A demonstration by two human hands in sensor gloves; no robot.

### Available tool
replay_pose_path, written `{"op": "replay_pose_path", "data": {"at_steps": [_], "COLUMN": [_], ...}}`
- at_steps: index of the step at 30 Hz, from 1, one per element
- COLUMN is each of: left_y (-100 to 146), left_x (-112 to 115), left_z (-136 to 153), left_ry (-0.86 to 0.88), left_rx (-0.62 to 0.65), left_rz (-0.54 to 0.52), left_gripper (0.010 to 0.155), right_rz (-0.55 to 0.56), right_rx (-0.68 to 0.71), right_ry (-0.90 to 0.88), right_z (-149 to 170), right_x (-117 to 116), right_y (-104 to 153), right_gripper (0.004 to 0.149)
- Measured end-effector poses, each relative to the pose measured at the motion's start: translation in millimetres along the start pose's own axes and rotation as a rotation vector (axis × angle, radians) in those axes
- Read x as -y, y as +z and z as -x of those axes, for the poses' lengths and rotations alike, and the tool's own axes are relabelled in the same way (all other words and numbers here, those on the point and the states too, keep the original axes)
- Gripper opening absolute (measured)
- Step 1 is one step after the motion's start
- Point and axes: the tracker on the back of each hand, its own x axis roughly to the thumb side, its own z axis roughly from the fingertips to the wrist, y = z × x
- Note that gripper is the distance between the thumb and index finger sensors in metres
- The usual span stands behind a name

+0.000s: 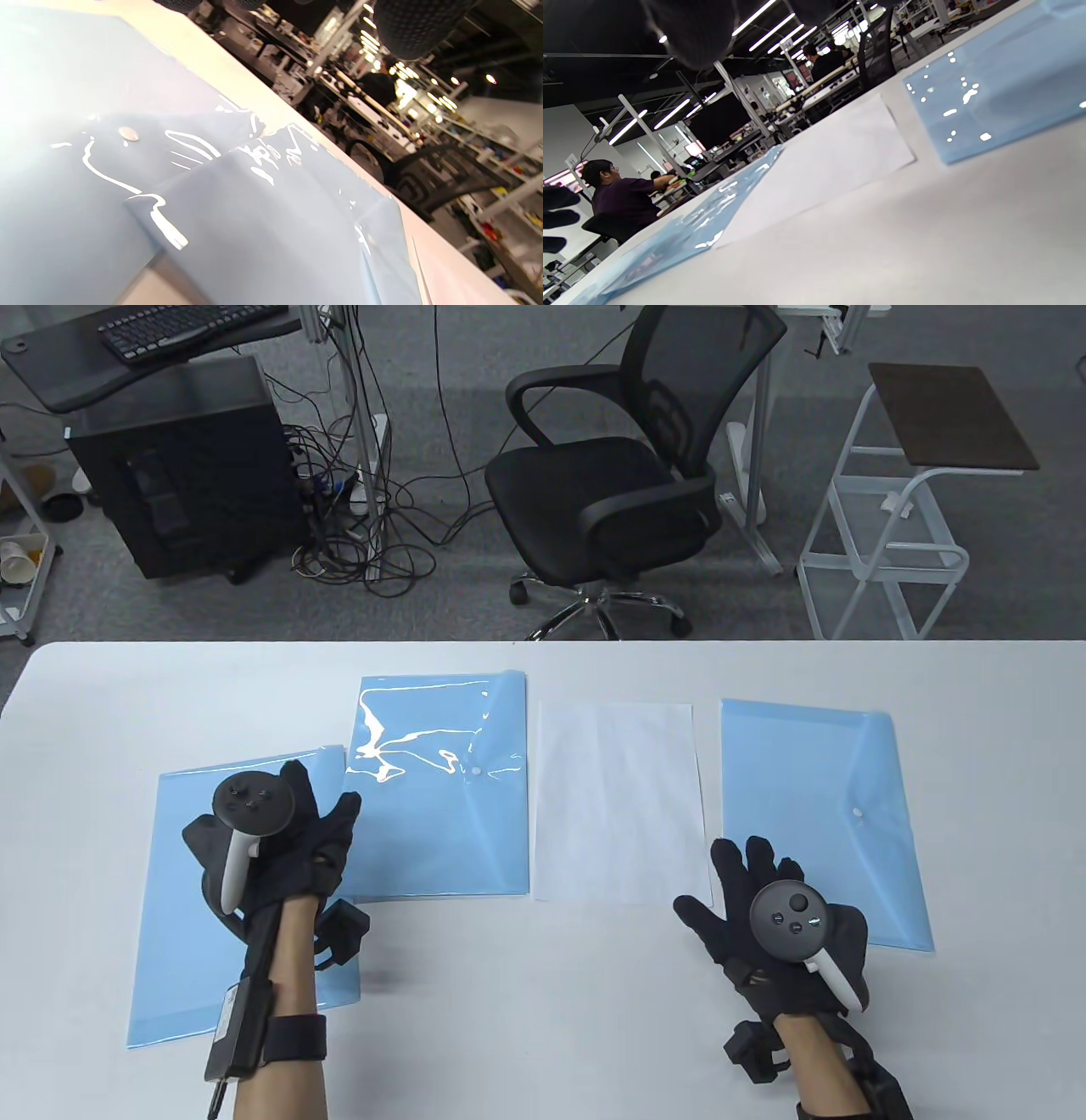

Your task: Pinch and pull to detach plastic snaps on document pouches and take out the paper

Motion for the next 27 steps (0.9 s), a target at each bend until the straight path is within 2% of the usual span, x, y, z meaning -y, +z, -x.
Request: {"op": "replay_pose_path", "data": {"at_steps": [8, 13, 16, 22, 27], "left_y": [44.2, 60.5, 64.6, 66.4, 66.9], "left_x": [22.5, 40.4, 51.4, 57.5, 61.4], "left_z": [1.9, 8.1, 13.9, 14.1, 13.1], "left_ry": [-0.130, -0.224, -0.251, -0.307, -0.298], "left_rx": [0.100, 0.114, 0.131, 0.132, 0.129], "left_rz": [0.027, 0.036, 0.019, -0.006, -0.004], "left_gripper": [0.092, 0.092, 0.092, 0.091, 0.090], "right_rz": [-0.010, -0.018, -0.025, -0.024, -0.016], "right_rx": [-0.020, -0.037, -0.050, -0.075, -0.124], "right_ry": [0.008, 0.009, -0.005, 0.015, -0.033], "right_z": [4.5, 9.1, 12.4, 16.3, 26.1], "right_x": [-2.7, -5.0, -6.0, -6.4, 4.8], "right_y": [-2.1, -1.0, -0.8, -1.9, -10.6], "right_gripper": [0.086, 0.087, 0.088, 0.089, 0.092]}}
